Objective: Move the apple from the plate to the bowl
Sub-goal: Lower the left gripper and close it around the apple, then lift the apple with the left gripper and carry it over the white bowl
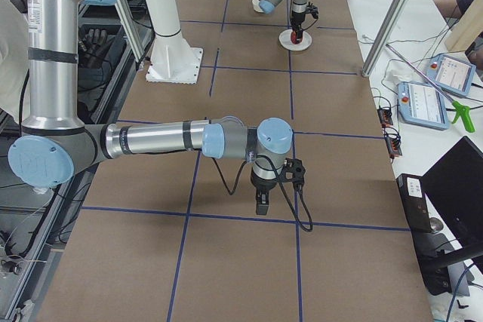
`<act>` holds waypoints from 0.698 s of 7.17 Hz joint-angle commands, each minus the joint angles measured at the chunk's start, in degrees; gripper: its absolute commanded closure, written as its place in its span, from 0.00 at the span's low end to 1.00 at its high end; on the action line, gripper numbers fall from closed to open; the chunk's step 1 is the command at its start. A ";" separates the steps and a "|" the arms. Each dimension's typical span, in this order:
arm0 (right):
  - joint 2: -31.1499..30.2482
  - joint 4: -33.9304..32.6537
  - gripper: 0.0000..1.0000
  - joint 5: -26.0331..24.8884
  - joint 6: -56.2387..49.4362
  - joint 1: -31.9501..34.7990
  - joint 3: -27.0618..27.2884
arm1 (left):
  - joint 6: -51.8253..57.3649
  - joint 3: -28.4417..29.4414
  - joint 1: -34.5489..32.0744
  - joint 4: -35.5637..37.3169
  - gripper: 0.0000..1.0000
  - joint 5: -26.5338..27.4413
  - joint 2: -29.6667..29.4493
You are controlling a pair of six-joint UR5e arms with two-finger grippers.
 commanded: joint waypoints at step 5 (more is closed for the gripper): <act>0.00 0.00 0.00 0.00 0.04 0.00 -0.07 | 12.47 -48.31 -5.46 7.75 1.00 -1.48 39.94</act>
